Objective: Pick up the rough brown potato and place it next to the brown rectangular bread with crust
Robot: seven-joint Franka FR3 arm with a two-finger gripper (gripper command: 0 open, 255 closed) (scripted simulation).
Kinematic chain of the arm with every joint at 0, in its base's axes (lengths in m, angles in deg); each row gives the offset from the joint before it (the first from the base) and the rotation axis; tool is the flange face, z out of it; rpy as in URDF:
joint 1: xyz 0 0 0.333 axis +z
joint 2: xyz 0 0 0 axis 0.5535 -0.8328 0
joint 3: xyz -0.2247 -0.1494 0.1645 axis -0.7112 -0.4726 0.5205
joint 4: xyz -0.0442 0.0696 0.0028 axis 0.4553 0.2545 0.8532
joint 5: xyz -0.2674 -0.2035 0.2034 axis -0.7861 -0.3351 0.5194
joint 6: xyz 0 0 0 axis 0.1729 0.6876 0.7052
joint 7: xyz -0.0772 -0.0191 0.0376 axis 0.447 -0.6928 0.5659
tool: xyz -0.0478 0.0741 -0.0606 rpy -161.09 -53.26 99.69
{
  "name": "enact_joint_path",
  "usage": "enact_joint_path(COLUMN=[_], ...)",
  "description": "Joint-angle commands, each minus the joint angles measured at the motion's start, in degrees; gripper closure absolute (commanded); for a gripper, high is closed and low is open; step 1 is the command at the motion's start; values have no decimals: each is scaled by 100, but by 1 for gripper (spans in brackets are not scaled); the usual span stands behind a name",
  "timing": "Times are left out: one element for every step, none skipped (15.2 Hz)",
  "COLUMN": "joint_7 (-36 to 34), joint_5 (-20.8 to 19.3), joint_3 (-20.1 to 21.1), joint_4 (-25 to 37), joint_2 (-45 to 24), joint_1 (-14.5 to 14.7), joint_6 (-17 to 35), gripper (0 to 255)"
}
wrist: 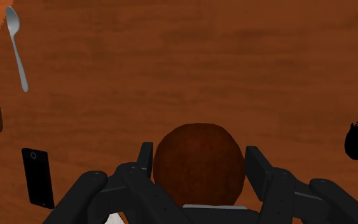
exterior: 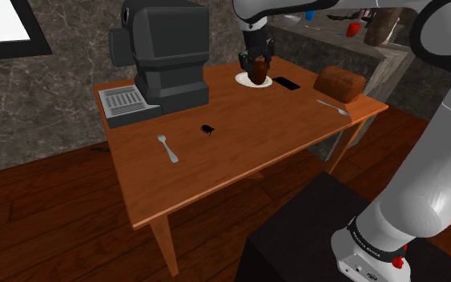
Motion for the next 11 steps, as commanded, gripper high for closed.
enact_joint_path(joint_7=[221, 342, 463, 585, 707, 829, 951, 1074, 1197, 1320, 1444], joint_5=[-8, -12, -15, -19, -22, -24, -25, -26, -25, -23, -19], joint_3=[-103, -159, -217, -274, -332, -389, -446, -503, -559, -615, -670], joint_4=[-100, -134, -160, -179, -190, -194, -191, -180, -162, -137, -104], joint_2=[54, 74, 88, 97, 100, 97, 88, 73, 53, 28, -4], joint_1=[-142, -218, -293, -368, -443, -518, -592, -667, -741, -816, -891], joint_6=[121, 176, 229, 280, 330, 379, 426, 472, 515, 558, 598], gripper=[255, 255, 255, 255, 255, 255, 255, 255, 255, 255, 255])
